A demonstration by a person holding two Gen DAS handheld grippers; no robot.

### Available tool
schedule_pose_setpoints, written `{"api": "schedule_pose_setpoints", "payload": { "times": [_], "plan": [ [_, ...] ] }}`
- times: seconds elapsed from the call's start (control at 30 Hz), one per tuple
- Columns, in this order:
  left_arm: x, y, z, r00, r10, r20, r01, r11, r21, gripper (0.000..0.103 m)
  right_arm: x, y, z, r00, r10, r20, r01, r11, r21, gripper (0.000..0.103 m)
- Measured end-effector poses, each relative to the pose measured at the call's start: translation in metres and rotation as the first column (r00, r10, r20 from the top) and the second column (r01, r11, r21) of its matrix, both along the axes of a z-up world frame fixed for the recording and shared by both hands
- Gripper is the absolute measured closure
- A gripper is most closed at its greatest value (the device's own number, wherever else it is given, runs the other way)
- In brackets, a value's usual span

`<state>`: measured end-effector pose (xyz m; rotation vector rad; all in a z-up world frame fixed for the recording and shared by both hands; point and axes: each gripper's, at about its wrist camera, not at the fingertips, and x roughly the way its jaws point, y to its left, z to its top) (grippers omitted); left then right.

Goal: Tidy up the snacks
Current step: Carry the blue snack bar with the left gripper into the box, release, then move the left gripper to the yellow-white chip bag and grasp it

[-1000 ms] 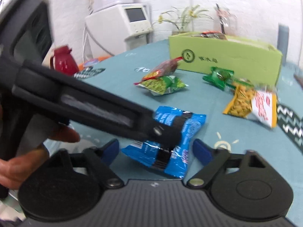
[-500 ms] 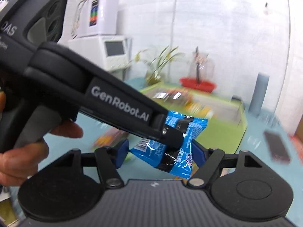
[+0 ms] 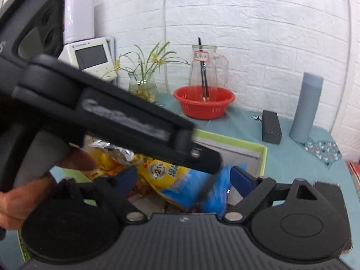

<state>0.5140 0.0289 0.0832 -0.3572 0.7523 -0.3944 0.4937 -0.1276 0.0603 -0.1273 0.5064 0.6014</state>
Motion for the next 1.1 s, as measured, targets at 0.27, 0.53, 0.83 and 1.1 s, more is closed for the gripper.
{"api": "schedule_pose_setpoints", "payload": {
  "times": [0.27, 0.53, 0.83, 1.1],
  "plan": [
    [-0.108, 0.017, 0.010, 0.993, -0.023, 0.114, 0.024, 1.000, -0.006, 0.045, -0.105, -0.044, -0.015, 0.999, 0.039, -0.037, -0.038, 0.999, 0.021, 0.009],
    [-0.171, 0.025, -0.048, 0.997, 0.025, -0.073, -0.030, 0.996, -0.078, 0.052, -0.143, -0.037, -0.055, 0.983, 0.013, -0.182, -0.004, 0.999, 0.048, 0.009],
    [-0.215, 0.050, -0.068, 0.987, 0.092, -0.129, -0.102, 0.992, -0.075, 0.050, -0.227, -0.019, -0.049, 0.962, 0.131, -0.239, -0.099, 0.985, 0.141, 0.009],
    [-0.231, 0.054, -0.079, 0.983, 0.094, -0.155, -0.116, 0.984, -0.136, 0.043, -0.226, -0.004, -0.040, 0.985, 0.056, -0.164, -0.045, 0.997, 0.067, 0.009]
  ]
}}
